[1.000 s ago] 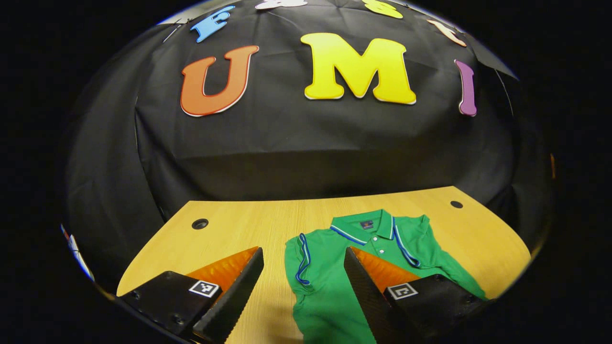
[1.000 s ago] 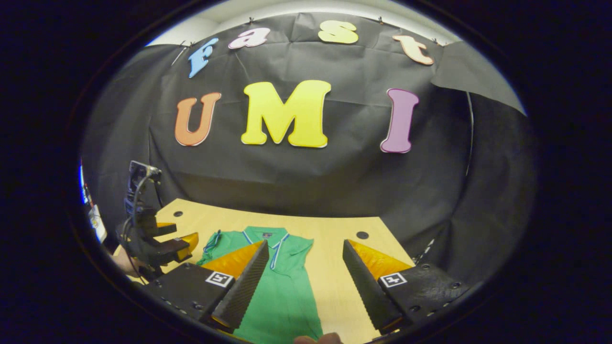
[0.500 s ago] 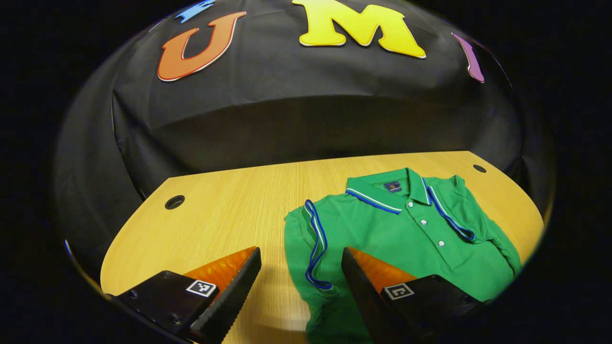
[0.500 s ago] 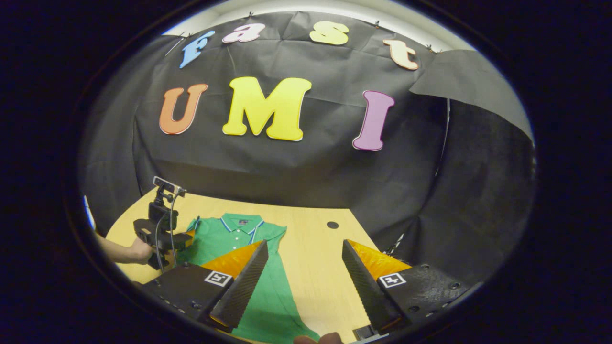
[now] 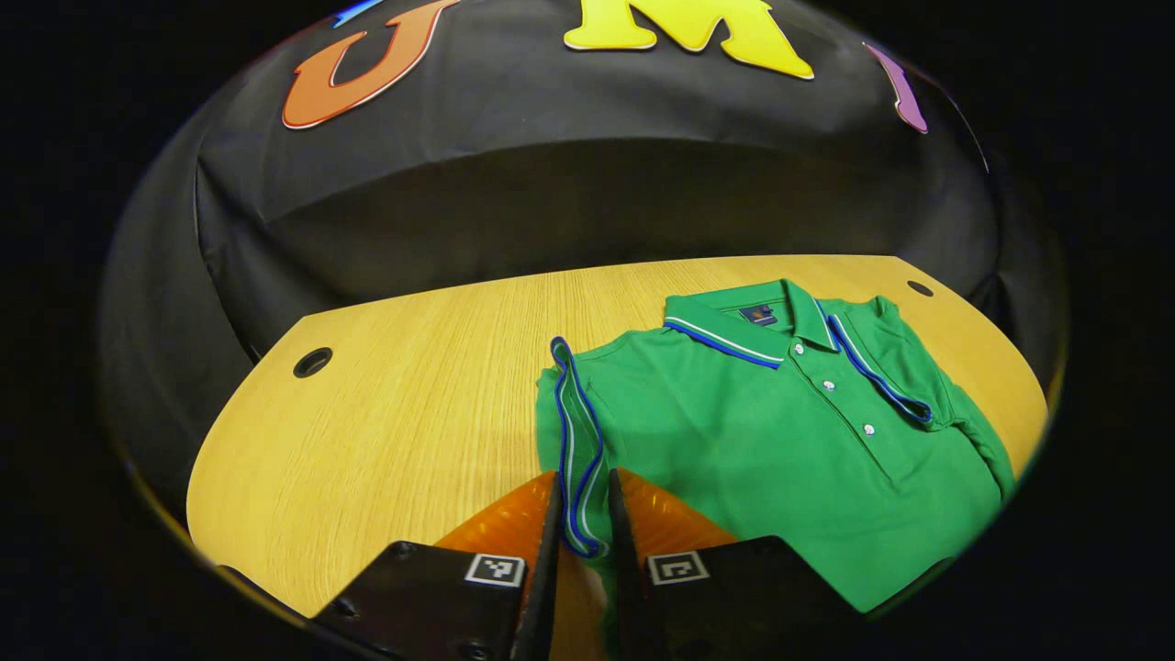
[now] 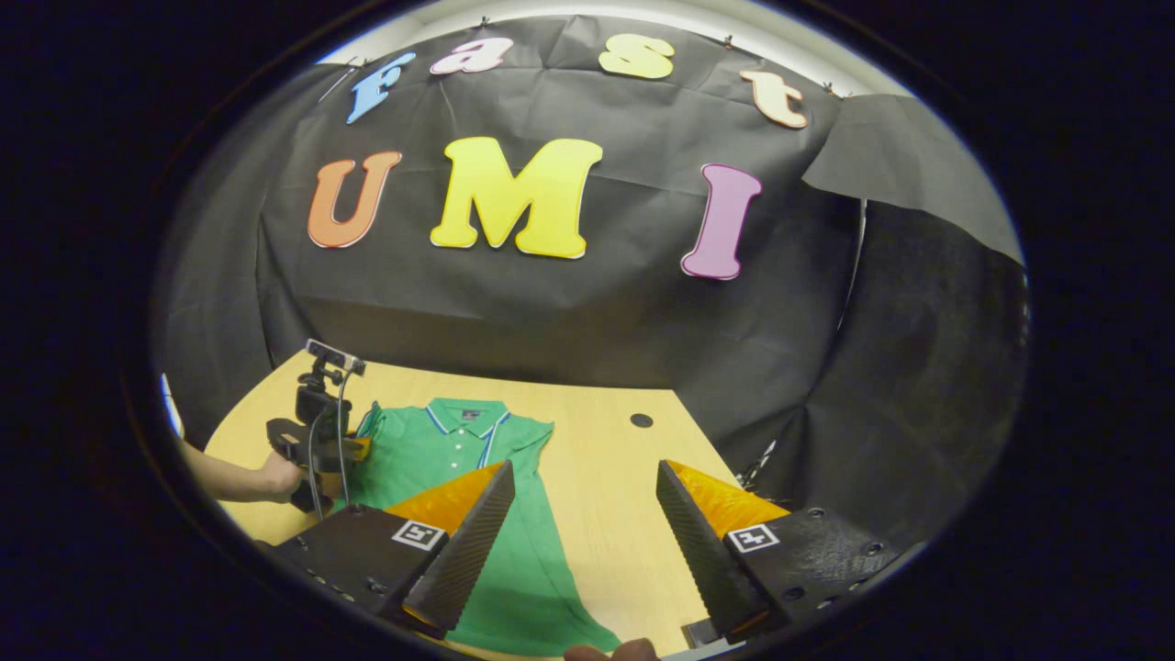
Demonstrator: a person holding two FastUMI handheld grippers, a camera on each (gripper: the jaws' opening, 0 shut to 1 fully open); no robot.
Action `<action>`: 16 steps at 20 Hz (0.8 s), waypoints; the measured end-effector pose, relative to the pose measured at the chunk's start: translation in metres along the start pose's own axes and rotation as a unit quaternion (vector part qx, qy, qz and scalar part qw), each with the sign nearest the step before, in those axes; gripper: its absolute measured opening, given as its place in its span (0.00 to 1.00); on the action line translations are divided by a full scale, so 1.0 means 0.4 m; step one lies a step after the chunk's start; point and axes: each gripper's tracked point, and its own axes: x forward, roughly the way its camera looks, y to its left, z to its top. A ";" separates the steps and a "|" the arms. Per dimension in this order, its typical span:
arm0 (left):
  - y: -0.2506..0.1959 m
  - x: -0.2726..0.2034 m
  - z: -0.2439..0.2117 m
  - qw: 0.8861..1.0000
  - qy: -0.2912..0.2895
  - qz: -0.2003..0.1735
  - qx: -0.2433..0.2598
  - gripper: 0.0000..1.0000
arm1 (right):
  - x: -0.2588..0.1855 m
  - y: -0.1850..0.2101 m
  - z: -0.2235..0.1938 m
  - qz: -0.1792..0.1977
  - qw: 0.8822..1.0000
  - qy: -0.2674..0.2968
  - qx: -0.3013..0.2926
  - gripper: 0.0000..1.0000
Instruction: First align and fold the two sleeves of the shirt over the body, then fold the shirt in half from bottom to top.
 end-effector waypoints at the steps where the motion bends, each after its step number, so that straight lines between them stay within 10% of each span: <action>1: 0.002 -0.002 0.007 1.000 -0.004 -0.002 -0.002 0.30 | 0.003 -0.001 -0.004 -0.001 1.000 0.001 0.001 0.95; 4: 0.000 -0.013 0.026 1.000 -0.011 -0.012 -0.011 0.06 | 0.005 -0.004 -0.004 -0.002 1.000 0.003 0.005 0.95; 16: -0.119 -0.075 0.216 0.998 -0.041 -0.043 0.015 0.05 | -0.011 -0.040 0.010 -0.003 0.999 -0.008 0.041 0.95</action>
